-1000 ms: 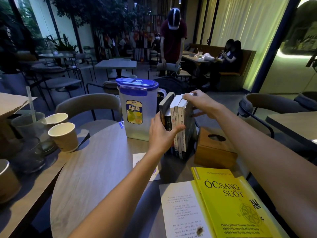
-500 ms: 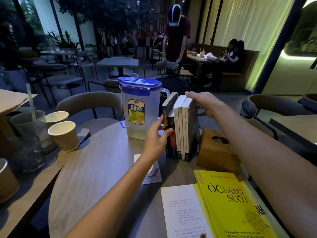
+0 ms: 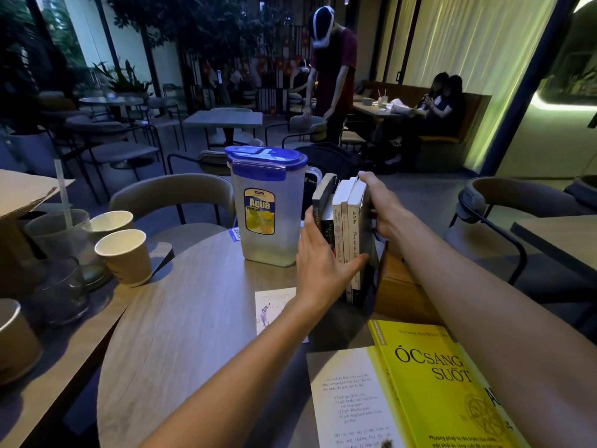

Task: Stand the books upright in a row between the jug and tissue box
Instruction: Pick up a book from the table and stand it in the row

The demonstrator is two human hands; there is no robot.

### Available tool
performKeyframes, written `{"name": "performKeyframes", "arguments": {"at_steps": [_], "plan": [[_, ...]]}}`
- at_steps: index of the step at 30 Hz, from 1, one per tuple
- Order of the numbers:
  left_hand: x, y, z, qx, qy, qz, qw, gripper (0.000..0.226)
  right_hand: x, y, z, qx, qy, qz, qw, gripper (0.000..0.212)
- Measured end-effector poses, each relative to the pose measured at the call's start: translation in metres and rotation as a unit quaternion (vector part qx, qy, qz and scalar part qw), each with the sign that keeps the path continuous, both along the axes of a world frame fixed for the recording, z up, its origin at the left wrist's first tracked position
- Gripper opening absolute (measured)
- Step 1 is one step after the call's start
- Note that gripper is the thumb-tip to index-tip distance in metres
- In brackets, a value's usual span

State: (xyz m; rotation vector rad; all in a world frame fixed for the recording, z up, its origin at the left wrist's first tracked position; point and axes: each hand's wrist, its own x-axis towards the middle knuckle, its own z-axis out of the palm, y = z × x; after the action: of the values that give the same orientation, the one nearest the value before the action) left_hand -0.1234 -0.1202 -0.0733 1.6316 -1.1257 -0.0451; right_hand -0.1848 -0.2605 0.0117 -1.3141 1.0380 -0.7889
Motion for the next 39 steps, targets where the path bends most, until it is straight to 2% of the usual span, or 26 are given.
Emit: {"name": "performKeyframes", "arguments": {"at_steps": [13, 17, 27, 36, 39], "plan": [[0.005, -0.001, 0.005, 0.0, -0.063, -0.044, 0.997, 0.118, -0.008, -0.01, 0.001, 0.015, -0.08, 0.002, 0.997, 0.028], [0.01, 0.002, 0.006, 0.006, -0.056, -0.045, 0.997, 0.118, -0.006, -0.011, 0.001, 0.011, -0.081, 0.014, 0.997, 0.026], [0.017, 0.004, 0.004, 0.019, -0.042, -0.036, 0.998, 0.12, -0.004, -0.013, 0.0, -0.028, -0.033, 0.029, 0.999, 0.027], [0.023, 0.006, 0.0, 0.005, -0.008, -0.038, 0.999, 0.12, -0.006, -0.012, 0.0, -0.042, -0.021, 0.028, 0.999, 0.049], [0.028, 0.009, -0.002, 0.016, -0.005, -0.047, 0.999, 0.116, -0.011, -0.009, 0.003, -0.046, -0.021, 0.036, 0.998, 0.044]]}}
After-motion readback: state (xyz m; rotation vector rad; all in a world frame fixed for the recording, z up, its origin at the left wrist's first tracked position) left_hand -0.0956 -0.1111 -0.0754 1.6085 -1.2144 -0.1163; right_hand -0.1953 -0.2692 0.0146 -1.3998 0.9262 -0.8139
